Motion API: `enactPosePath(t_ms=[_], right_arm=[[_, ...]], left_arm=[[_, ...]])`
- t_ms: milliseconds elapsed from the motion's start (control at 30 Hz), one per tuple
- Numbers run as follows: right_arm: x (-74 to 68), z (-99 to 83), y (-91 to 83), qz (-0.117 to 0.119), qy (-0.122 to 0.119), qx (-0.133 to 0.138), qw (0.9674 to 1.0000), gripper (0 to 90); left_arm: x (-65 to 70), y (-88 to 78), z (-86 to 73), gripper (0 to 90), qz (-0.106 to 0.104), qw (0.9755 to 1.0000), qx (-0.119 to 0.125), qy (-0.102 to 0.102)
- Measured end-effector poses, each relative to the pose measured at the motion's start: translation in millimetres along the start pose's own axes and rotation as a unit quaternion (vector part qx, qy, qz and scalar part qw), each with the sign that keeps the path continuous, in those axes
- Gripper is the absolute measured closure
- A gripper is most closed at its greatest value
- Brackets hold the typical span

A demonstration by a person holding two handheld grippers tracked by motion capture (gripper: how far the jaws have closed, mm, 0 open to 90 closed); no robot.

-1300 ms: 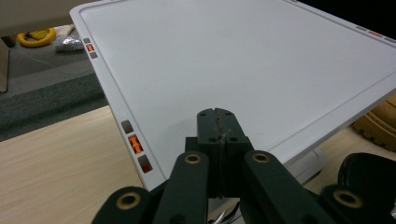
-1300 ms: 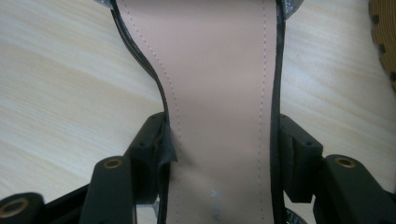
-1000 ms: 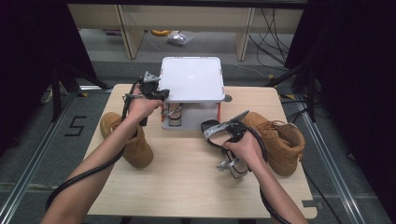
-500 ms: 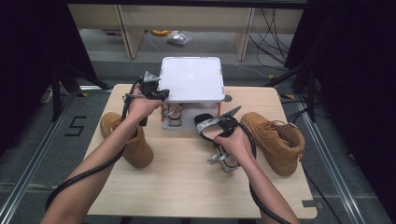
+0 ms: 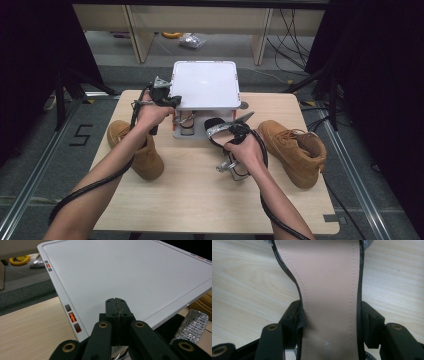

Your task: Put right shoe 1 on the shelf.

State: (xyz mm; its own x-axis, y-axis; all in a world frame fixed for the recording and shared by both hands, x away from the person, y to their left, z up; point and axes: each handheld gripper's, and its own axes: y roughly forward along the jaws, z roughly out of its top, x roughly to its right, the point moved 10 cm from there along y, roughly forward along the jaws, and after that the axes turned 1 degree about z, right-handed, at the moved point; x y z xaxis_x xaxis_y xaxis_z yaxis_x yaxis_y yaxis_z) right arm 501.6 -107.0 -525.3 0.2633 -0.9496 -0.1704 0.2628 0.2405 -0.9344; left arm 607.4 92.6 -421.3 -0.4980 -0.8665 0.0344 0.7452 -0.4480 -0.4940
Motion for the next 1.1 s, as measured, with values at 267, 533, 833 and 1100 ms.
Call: enactPosePath(t_ms=[267, 533, 833, 1100], right_arm=[[0.0, 8.5, 6.4, -0.005, 0.01, 0.015, 0.9998, 44.5], [-9.2, 17.6, 14.4, 0.002, 0.036, 0.028, 0.9989, 44.5], [-14.0, 25.9, 25.8, -0.002, 0.06, 0.035, 0.9976, 44.5], [-20.9, 32.2, 31.5, -0.002, 0.061, 0.039, 0.9974, 44.5]], left_arm=[[0.1, 0.0, 0.0, 89.6, 0.0, 1.0, 0.0, 0.001], [0.1, 0.2, 0.1, 89.6, 0.0, 1.0, 0.0, 0.002], [0.0, -0.1, 0.0, 89.6, 0.0, 1.0, 0.0, 0.002], [-0.1, -0.1, 0.0, 89.6, 0.0, 1.0, 0.0, 0.001]])
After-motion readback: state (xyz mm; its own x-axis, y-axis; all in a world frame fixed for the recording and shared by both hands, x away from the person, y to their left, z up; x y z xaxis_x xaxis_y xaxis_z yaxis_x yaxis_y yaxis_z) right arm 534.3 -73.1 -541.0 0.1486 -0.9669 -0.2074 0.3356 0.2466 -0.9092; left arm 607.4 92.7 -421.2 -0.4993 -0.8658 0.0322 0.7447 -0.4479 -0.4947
